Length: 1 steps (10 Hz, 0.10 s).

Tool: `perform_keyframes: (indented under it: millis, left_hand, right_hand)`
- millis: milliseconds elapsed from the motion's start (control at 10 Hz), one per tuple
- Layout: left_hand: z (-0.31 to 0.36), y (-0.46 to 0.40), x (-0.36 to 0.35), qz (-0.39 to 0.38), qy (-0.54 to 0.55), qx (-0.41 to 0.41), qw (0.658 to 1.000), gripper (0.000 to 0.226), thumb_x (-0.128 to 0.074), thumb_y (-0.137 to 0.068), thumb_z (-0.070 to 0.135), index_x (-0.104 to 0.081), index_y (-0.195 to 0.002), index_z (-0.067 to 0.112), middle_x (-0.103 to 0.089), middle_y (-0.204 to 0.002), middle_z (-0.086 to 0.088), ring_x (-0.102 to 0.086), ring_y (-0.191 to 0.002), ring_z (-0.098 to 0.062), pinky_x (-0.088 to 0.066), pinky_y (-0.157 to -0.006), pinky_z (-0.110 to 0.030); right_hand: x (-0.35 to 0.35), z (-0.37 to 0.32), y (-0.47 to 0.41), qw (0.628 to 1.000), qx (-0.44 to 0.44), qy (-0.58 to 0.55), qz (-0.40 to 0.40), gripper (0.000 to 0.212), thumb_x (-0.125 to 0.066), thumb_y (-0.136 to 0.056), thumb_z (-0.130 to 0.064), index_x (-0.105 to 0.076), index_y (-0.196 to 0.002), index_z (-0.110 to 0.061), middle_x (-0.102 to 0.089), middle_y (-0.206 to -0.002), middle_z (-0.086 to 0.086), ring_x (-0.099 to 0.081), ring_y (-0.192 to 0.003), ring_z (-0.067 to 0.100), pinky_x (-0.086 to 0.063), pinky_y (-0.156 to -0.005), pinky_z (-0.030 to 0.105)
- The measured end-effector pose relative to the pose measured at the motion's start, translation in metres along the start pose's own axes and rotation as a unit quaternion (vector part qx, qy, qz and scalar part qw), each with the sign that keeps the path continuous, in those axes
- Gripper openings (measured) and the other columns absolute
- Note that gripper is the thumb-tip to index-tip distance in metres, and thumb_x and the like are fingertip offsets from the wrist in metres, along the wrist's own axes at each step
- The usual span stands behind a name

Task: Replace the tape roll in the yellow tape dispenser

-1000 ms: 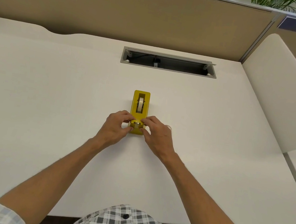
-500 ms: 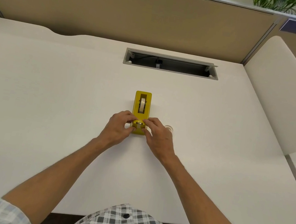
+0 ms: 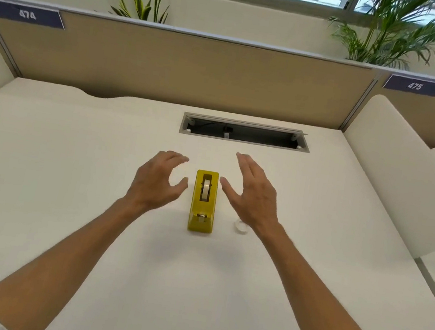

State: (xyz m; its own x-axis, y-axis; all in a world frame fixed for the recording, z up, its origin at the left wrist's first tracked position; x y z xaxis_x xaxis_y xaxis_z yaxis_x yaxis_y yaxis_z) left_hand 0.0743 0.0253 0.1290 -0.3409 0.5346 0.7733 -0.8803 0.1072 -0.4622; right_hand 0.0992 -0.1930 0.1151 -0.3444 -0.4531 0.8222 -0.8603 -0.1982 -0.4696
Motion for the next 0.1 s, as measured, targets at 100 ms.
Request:
perform_keyframes:
  millis: [100]
  left_hand:
    - [0.0134,-0.0511,0.0527,0.074,-0.070,-0.065,0.993,0.061,-0.058,-0.087,0.040,-0.044,-0.140,0.012,-0.049,-0.142,-0.010,-0.043,-0.132,-0.027,-0.038,-0.106,-0.041]
  right_hand:
    - [0.0399,0.0015,-0.0428,0.998,0.023,0.050,0.018,0.084,-0.034,-0.090,-0.073,-0.018,-0.155,-0.023,-0.018,-0.164,0.003,-0.017,-0.151,0.023,-0.022,-0.118,0.046]
Point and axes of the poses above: each hand's wrist, its own y-axis away from the middle knuckle, its own x-axis out of the back of the hand, z = x × y, the point moved 4 cm from there along -y, towards the middle knuckle
